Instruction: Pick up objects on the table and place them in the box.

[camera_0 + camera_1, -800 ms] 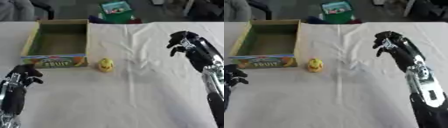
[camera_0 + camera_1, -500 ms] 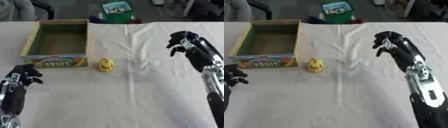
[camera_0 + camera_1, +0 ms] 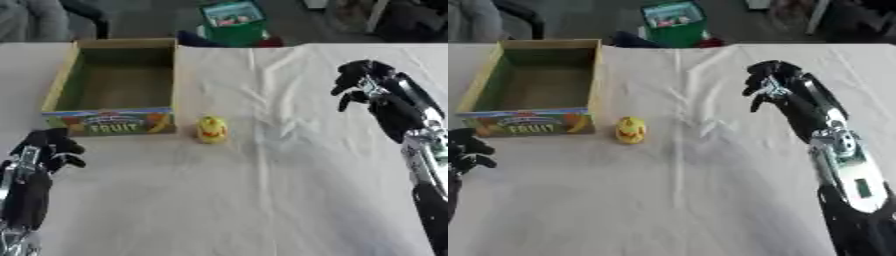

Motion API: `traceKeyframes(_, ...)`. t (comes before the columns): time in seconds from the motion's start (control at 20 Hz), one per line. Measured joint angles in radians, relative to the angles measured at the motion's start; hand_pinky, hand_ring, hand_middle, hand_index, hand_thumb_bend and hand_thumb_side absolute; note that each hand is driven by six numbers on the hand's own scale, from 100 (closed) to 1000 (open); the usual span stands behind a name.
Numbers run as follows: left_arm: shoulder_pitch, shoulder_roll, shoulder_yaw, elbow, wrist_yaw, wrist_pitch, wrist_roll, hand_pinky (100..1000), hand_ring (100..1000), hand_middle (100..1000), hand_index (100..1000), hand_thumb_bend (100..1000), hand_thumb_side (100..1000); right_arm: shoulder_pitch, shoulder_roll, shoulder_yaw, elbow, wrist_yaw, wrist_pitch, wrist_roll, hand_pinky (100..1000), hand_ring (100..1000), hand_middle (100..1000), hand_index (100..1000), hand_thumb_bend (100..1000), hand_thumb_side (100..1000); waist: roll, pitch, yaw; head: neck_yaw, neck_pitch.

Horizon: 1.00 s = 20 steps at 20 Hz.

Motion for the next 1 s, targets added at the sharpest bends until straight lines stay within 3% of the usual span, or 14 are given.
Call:
traceKeyframes(0.55,0.001,0.000,-0.001,0.000,0.000,0.002,-0.006,485,573,515,700,100,768,-0.098,-0.088,0.085,0.032,0.074,-0.080,0.062,418,612,600,759,100,284,-0.006,-0.009,0.014,-0.020,0.014)
traceKeyframes(0.75,0.002,0.000,-0.002,0.000,0.001,0.003,-0.011,484,573,515,700,100,768,-0.196,-0.136,0.164,0.073,0.127,-0.136,0.113,450,646,642,793,100,238,-0.006,-0.015,0.021,-0.030,0.019)
traceKeyframes(1.0,0.003,0.000,-0.008,0.000,0.002,0.004,-0.017,485,573,515,700,100,767,-0.325,-0.139,0.255,0.189,0.207,-0.206,0.190,494,694,712,832,100,206,-0.006,-0.015,0.023,-0.037,0.019)
